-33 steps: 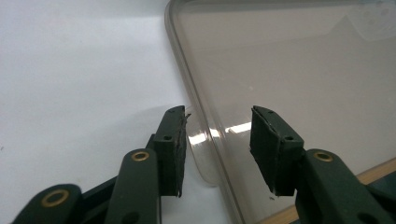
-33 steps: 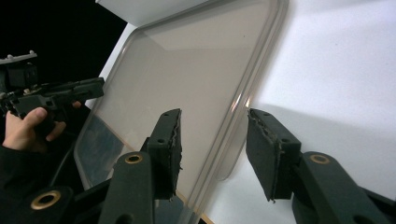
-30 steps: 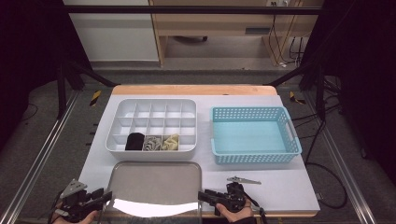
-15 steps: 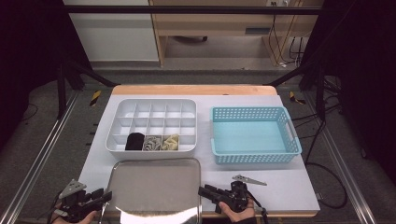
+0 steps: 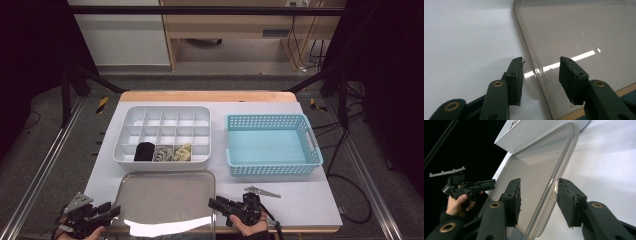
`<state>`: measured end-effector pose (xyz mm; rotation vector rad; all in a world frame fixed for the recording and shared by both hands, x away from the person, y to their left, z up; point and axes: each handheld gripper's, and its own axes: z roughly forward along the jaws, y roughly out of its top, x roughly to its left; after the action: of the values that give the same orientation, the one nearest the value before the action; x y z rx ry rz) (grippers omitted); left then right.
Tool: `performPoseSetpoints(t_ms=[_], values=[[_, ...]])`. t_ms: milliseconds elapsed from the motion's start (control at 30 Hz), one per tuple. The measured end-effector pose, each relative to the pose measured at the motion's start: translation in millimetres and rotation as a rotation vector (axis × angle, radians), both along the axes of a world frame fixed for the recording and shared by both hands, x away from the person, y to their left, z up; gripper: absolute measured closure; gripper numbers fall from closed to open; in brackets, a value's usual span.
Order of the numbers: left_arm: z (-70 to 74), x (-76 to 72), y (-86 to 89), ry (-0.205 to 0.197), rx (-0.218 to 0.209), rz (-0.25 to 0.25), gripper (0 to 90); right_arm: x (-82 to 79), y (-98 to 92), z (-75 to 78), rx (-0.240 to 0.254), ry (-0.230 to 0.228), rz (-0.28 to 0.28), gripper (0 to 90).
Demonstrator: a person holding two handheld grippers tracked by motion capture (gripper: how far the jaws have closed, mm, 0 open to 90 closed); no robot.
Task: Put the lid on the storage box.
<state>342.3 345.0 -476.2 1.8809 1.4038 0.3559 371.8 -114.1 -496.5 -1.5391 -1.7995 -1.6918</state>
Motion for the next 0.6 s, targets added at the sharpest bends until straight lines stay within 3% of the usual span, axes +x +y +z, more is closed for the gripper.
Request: performPoseSetpoints(t_ms=[133, 333, 533, 600], values=[[0.0, 0.0, -0.2, 0.000, 0.002, 0.002, 53.1, 0.6, 1.1, -0.6, -0.013, -0.001, -0.002, 54.0], [-0.1, 0.2, 0.4, 0.002, -0.001, 0.004, 53.6, 1.6, -0.1, -2.7, -0.063, -0.025, 0.004, 63.4], [0.1, 0.3, 0.5, 0.003, 0.005, 0.004, 55.4, 4.4, 5.4, -9.1, -0.188, -0.019, 0.025, 62.6], [0.1, 0.2, 0.5, 0.002, 0.004, 0.003, 55.3, 3.7, 4.7, -9.5, -0.186, -0.019, 0.024, 60.6]])
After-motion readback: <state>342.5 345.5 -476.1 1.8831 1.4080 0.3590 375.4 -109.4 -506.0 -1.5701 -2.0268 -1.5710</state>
